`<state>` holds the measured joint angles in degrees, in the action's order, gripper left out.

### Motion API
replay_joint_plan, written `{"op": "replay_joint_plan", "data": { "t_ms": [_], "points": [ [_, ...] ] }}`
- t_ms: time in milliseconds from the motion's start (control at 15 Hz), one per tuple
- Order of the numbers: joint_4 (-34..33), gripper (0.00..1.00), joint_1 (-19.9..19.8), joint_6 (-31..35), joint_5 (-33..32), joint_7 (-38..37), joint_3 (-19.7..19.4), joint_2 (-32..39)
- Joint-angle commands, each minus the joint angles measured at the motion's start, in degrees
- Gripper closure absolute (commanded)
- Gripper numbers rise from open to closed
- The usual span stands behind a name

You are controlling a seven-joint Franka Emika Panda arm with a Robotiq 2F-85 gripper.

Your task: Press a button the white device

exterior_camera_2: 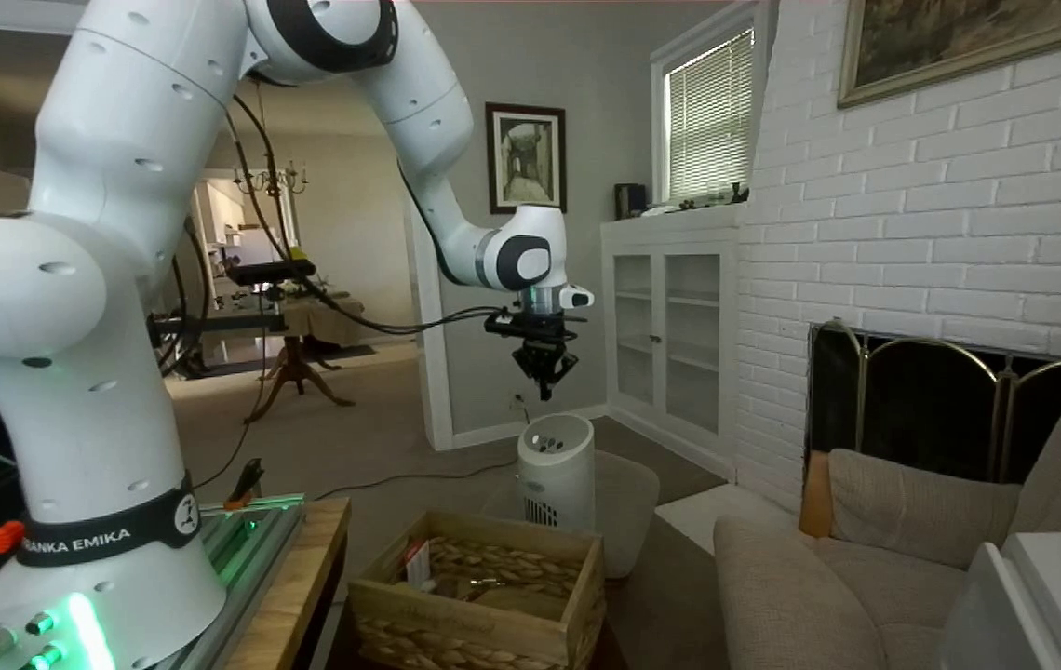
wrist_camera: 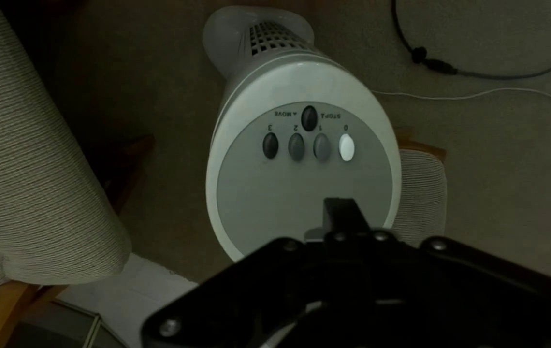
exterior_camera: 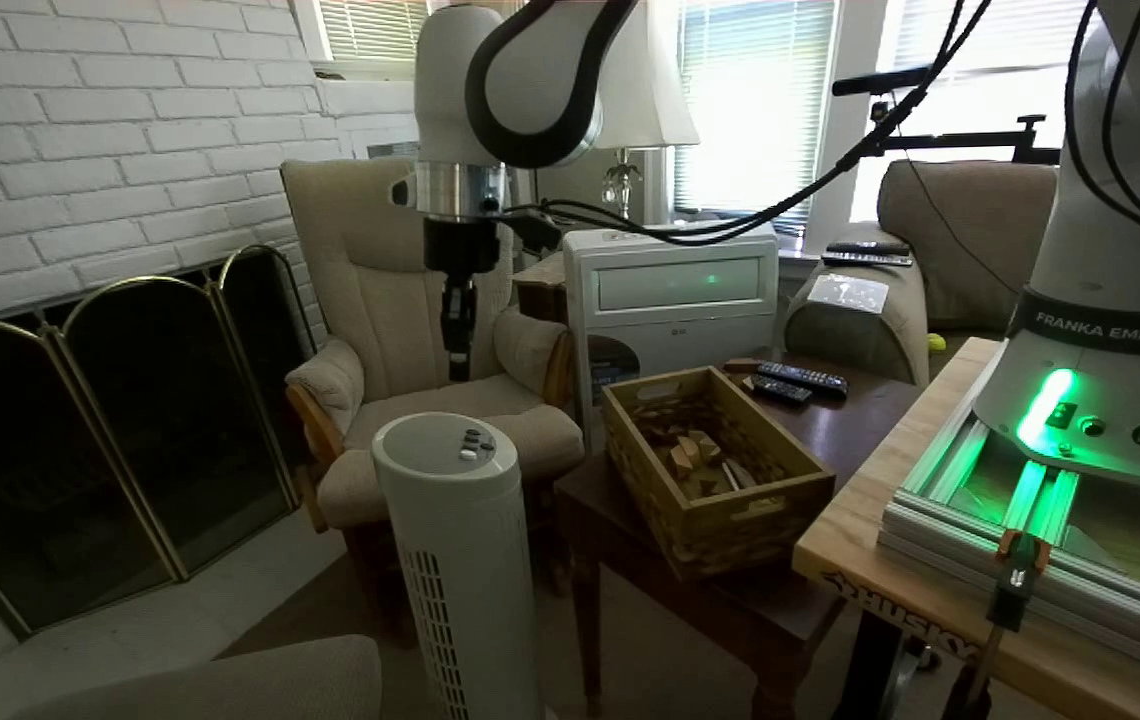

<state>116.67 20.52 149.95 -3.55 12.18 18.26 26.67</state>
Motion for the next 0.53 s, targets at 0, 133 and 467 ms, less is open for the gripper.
{"op": "replay_joint_plan", "data": {
  "t_ms": [0,133,467],
  "points": [
    [-3.58,1.0,2.18,0.38,-2.51,-3.41,-1.73,4.13],
    [-4.3,1.0,3.2,0.29,-3.14,-4.66,-2.79,5.24],
    [-5.66,1.0,5.63,-0.11,-5.54,-8.28,-5.55,7.85]
  ]
}}
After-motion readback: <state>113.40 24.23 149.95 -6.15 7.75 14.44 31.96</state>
